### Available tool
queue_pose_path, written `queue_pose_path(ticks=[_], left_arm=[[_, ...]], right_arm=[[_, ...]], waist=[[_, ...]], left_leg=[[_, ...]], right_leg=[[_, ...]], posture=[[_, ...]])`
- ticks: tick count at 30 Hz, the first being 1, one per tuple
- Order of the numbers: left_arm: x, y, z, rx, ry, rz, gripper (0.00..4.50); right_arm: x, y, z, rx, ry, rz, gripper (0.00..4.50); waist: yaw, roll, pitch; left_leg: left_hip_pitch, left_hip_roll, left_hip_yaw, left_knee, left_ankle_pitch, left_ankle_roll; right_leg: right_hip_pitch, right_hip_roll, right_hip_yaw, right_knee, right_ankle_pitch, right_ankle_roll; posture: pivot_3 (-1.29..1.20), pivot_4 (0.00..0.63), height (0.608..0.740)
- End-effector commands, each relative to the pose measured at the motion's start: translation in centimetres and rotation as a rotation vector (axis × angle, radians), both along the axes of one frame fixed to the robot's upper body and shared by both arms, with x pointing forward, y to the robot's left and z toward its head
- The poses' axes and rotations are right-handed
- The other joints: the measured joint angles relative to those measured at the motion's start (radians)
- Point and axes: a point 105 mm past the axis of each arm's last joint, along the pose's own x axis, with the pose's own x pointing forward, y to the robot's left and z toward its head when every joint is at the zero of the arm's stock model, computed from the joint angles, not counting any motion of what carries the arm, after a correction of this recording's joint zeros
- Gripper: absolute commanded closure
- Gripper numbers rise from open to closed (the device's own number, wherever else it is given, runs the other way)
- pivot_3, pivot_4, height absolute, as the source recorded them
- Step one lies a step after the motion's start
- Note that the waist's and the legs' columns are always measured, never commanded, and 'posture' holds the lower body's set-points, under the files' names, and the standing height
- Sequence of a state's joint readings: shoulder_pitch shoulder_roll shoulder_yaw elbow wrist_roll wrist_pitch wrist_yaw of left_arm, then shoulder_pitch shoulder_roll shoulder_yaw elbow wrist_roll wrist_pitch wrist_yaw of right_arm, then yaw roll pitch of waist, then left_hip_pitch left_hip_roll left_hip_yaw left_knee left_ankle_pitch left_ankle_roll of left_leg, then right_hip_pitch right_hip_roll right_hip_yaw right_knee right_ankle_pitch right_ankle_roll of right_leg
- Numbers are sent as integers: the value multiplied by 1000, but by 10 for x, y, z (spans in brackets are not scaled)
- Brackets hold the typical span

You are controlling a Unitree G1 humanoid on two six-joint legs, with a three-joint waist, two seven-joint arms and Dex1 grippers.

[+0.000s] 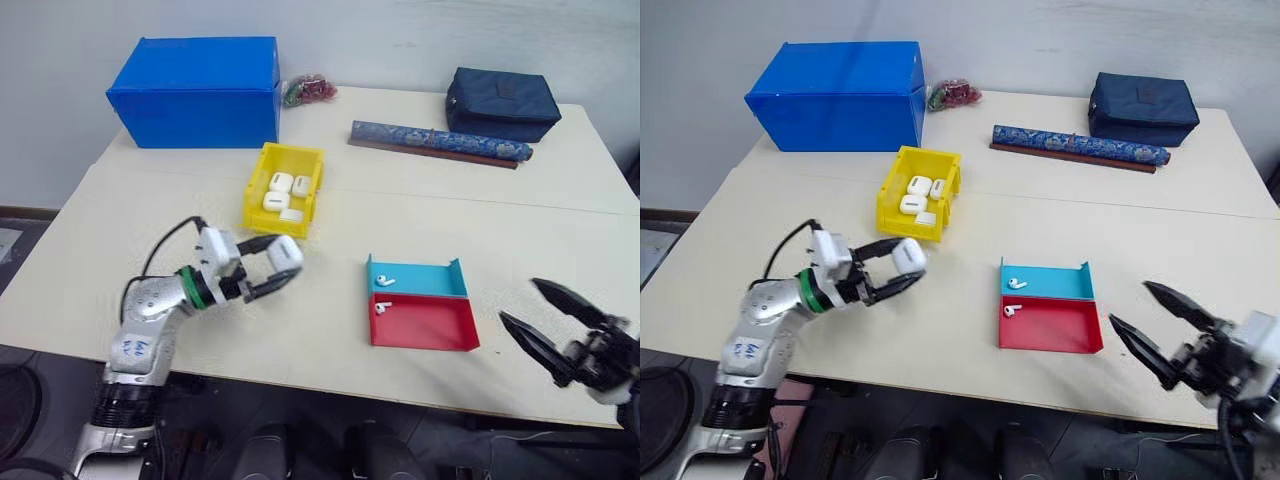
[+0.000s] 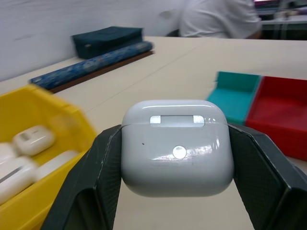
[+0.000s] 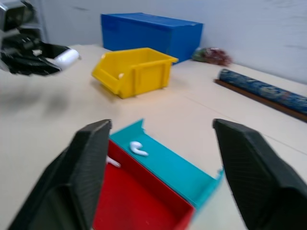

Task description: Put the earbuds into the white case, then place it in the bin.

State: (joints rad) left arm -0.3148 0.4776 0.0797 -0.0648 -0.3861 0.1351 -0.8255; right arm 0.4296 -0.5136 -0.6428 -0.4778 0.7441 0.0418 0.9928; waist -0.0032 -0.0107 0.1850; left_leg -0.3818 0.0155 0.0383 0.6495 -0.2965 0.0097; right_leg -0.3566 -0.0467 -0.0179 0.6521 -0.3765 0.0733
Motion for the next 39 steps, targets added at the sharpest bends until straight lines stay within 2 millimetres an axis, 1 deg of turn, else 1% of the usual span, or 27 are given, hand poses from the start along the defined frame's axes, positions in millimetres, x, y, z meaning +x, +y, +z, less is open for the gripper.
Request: queue_pose_path(ticks=[1,3,4,8,10,13,15,16,18,19,20,22,23,25,27,28,30,32,33,36,37,39], left_arm=[[25,11,26,-57,-19,128,1689],[46,14,30,-25,13,211,1689],[56,13,35,-29,16,226,1689],[87,1,56,-5,-14,226,1689],[103,-1,54,53,19,237,1689],[119,-1,61,65,12,245,1689],[127,-1,61,91,12,260,941],[129,0,57,108,28,266,685],[130,1,56,111,30,263,52],[129,2,58,99,20,256,18],[125,3,62,75,-1,233,18],[109,4,70,19,-59,146,18],[98,9,73,3,-97,110,18],[68,20,69,20,-129,16,18],[37,37,57,87,-150,-22,18],[25,47,46,154,-134,-10,18],[-5,73,16,278,-69,32,18],[-31,92,1,331,-55,79,18],[-41,104,-7,345,-31,128,18],[-68,131,-24,395,24,235,18],[-74,136,-28,404,38,258,18],[-86,140,-33,408,66,268,18]], right_arm=[[-13,0,1,-65,-68,-47,18],[-15,5,-4,-68,-71,-43,18],[-14,8,-5,-63,-74,-35,18],[-9,16,-6,-66,-85,1,18],[-5,18,-5,-63,-91,8,18],[0,23,-4,-60,-102,27,18],[3,25,-4,-62,-108,34,0],[4,26,-3,-62,-110,38,0],[6,27,-3,-67,-114,45,0],[7,27,-3,-67,-115,46,0],[8,26,-3,-71,-115,49,0],[9,23,-4,-78,-110,52,0],[10,22,-4,-88,-107,56,0],[11,19,-5,-110,-100,66,0],[15,15,-4,-140,-91,83,0],[17,13,-3,-157,-85,92,0],[21,6,-3,-206,-63,118,0],[25,0,-4,-245,-41,141,0],[28,-4,-4,-265,-28,156,0],[34,-14,-4,-312,1,194,0],[35,-16,-5,-327,9,206,0],[36,-18,-7,-358,28,238,0]], waist=[[1,0,0],[3,0,0],[3,0,0],[3,-1,0],[1,-1,0],[0,-1,0],[1,-2,0],[1,-2,0],[2,-2,0],[2,-2,0],[2,-2,0],[0,-2,0],[-2,-2,0],[-12,-2,0],[-24,-2,0],[-28,-2,0],[-36,-2,0],[-37,-2,0],[-33,-2,0],[-19,-2,0],[-16,-2,0],[-11,-2,0]], left_leg=[[0,0,0,0,0,0],[0,0,0,1,0,-1],[0,0,0,1,0,-1],[0,-1,1,1,2,-4],[0,-2,2,1,3,-5],[0,-1,3,1,3,-6],[0,-1,3,0,4,-7],[0,-1,3,0,4,-7],[0,-1,3,0,4,-7],[0,-1,3,0,4,-7],[0,-1,3,0,4,-7],[-2,-1,3,1,4,-7],[-2,-1,3,1,4,-7],[-1,-1,3,1,4,-7],[-1,0,3,0,4,-8],[-1,0,3,0,4,-8],[1,0,3,-1,4,-8],[7,0,3,-2,3,-6],[10,0,3,-3,0,-1],[11,0,2,-3,-2,1],[12,0,2,-3,-2,1],[12,0,1,-3,-2,2]], right_leg=[[0,0,0,0,0,0],[0,0,0,1,0,0],[0,0,0,1,0,0],[-1,0,1,2,0,0],[-1,0,1,2,0,0],[-3,1,2,4,0,0],[-4,1,2,5,0,0],[-5,1,2,5,0,0],[-5,1,2,5,0,0],[-5,1,2,6,0,0],[-5,1,2,6,0,0],[-5,1,1,7,0,0],[-5,1,2,7,0,0],[-5,1,2,8,0,0],[-5,1,2,8,0,0],[-5,1,2,8,0,0],[-4,1,3,6,0,0],[2,0,4,3,-1,-1],[5,-1,4,1,-1,-2],[9,-2,3,-2,-3,-6],[11,-2,3,-6,-4,-8],[13,-3,3,-9,-6,-10]], posture=[[0,150,740],[0,150,740],[0,150,740],[0,150,740],[0,150,740],[0,150,740],[0,150,740],[0,150,740],[0,150,740],[0,150,740],[0,150,740],[0,150,740],[0,150,740],[0,150,740],[0,150,740],[0,150,740],[0,150,740],[0,150,740],[0,150,740],[0,150,740],[0,150,740],[0,150,740]])
